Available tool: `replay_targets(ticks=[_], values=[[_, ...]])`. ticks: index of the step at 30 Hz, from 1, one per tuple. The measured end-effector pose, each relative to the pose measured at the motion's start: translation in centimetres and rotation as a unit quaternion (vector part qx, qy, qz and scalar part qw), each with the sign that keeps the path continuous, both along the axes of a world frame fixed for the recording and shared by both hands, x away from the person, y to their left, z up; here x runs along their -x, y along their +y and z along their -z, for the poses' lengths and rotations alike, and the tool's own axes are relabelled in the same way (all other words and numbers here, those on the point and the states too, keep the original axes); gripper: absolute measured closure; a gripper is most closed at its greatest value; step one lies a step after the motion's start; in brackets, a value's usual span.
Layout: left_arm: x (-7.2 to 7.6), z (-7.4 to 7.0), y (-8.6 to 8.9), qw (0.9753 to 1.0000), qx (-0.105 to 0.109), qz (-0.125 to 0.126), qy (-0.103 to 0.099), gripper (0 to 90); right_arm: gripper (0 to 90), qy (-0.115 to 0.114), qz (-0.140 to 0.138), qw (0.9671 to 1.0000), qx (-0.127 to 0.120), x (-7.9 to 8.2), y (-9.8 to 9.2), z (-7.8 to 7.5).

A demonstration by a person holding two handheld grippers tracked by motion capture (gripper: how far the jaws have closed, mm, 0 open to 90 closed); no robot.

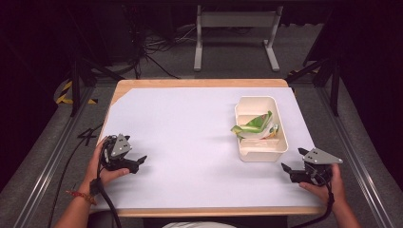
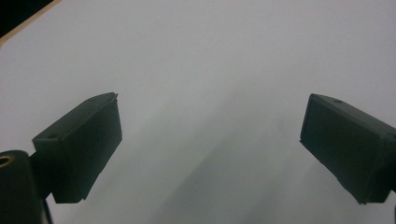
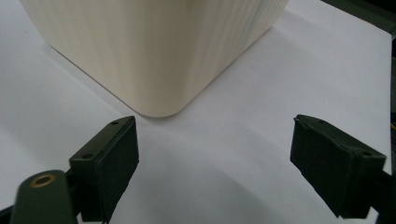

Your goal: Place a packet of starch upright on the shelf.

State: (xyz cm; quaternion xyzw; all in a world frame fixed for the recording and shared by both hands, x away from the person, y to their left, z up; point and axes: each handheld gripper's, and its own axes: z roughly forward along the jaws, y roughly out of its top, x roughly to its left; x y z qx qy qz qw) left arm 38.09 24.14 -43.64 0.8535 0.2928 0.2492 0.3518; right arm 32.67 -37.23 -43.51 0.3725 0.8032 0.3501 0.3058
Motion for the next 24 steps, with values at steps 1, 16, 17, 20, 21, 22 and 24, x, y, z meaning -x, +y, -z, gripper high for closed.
replay_targets(ticks=[1,16,17,20,21,22,24], values=[[0.1,0.0,0.2,1.0,0.007,-0.004,0.001,6.3,14.8,0.0,0.0,1.0,0.002,0.0,0.0,0.0],[3.4,0.7,2.3,0.9932,0.111,-0.034,-0.005,6.1,14.5,-0.008,0.007,0.9999,-0.001,-0.3,0.2,-0.2],[3.4,0.8,2.2,0.9926,0.118,-0.03,0.002,6.3,14.5,-0.009,0.007,0.9999,-0.001,-0.3,0.2,-0.2],[3.4,1.2,1.8,0.9957,0.09,-0.024,0.004,6.1,14.5,-0.012,0.016,0.9998,0.006,-0.5,0.3,-0.2],[3.4,1.3,1.8,0.9957,0.09,-0.022,0.006,6.1,14.5,-0.011,0.017,0.9998,0.004,-0.5,0.2,-0.2],[3.3,1.3,1.8,0.9957,0.089,-0.025,0.005,6.2,14.5,-0.011,0.017,0.9998,0.003,-0.5,0.2,-0.2],[3.3,1.3,1.8,0.9952,0.094,-0.026,0.005,6.3,14.5,-0.013,0.016,0.9998,0.006,-0.4,0.2,-0.2]])
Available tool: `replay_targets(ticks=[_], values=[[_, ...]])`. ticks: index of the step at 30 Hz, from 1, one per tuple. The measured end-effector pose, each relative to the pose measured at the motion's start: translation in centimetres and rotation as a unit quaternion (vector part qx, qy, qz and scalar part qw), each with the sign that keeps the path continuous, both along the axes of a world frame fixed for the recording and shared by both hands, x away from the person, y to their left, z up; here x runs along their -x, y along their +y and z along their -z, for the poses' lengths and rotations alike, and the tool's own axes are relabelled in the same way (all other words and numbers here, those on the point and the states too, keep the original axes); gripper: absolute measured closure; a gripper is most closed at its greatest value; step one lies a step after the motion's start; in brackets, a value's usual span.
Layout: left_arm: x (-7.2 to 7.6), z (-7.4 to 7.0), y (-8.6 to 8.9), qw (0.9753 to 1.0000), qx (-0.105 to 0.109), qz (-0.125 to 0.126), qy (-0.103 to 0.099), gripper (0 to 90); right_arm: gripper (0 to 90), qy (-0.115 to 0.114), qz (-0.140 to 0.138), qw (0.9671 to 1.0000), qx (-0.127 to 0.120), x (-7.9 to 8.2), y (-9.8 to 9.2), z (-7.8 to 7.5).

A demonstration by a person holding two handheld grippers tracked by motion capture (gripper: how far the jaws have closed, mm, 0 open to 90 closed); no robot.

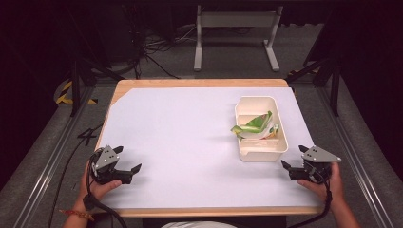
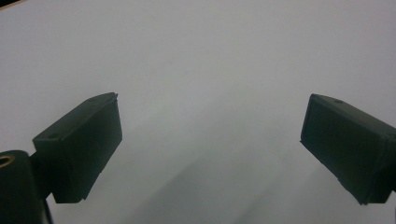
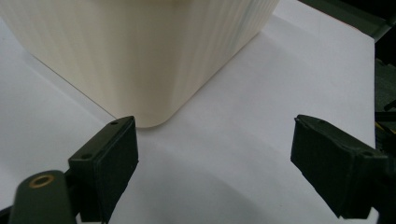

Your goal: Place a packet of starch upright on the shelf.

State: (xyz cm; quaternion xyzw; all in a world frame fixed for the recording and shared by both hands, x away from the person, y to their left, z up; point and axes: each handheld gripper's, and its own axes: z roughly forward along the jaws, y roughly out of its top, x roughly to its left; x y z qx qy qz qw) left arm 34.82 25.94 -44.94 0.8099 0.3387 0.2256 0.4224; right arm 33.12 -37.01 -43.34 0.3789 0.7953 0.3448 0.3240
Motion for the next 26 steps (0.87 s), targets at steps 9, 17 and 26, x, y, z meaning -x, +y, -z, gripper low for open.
replay_targets(ticks=[9,17,26], values=[[-0.06,0.1,-0.13,0.9999,-0.009,0.006,0.004,6.1,14.5,0.0,0.001,1.0,-0.001,-0.05,-0.07,0.04],[-0.14,0.09,-0.41,0.9999,-0.015,0.008,0.003,6.1,14.4,0.003,-0.002,1.0,-0.003,-0.06,-0.07,0.12],[-0.41,0.15,-0.69,0.9999,-0.014,0.009,0.005,6.0,14.2,0.006,0.001,1.0,-0.006,-0.09,-0.32,0.25]])
